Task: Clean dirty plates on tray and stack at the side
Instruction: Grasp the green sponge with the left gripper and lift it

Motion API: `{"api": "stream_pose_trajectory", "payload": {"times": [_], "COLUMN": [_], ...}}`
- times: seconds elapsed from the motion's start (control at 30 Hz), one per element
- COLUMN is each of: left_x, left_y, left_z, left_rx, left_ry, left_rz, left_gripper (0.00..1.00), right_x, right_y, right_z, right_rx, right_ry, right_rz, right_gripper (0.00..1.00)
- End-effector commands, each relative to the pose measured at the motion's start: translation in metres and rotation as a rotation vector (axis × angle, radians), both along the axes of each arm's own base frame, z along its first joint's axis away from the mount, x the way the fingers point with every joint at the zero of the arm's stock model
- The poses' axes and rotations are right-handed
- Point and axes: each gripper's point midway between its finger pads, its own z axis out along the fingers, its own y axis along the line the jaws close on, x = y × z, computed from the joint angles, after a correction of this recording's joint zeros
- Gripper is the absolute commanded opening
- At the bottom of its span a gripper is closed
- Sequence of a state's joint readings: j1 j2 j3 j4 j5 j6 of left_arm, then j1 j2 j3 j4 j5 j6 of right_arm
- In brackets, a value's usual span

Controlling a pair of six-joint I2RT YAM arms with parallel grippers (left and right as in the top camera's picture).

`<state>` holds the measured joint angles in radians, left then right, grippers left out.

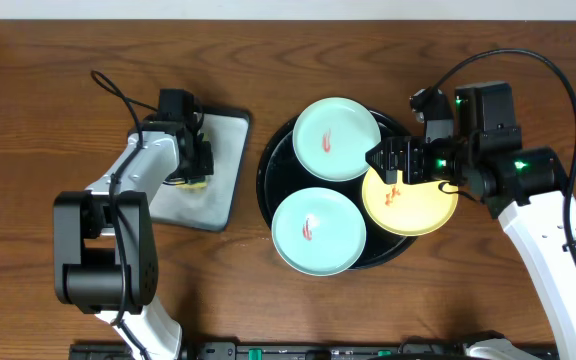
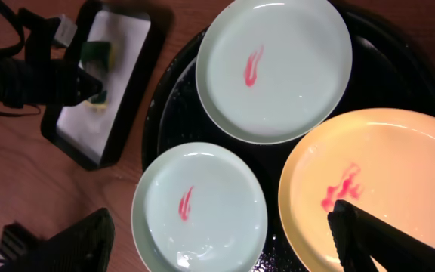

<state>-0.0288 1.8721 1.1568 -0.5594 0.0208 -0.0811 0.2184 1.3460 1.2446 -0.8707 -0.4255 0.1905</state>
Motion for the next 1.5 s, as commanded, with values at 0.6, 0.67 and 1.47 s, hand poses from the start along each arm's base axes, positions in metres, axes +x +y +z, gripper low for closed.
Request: {"api": "stream_pose_trajectory", "payload": {"times": [0.6,0.67,1.47], "left_x": [0.014,0.011,0.007], "left_y": [0.015,0.015,0.001], "left_z": [0.040,0.024,0.047], "left_rx": [0.101,0.102,0.019], "left_ry": [-0.163,-0.121,-0.123], "left_rz": [-0.035,-0.035,-0.059], "left_gripper": [0.65,0.64,0.55], "right_x": [0.002,0.002,0.001], "right_y": [0.001,0.001,0.001], "right_z": [0.007,0.007,0.006], "right_rx": [-0.006,-0.006,-0.007], "right_ry": [-0.023,-0.019,-0.016], "right_rz": [0.003,0.004,0.003], "right_gripper": [0.90,0.90,0.92]}}
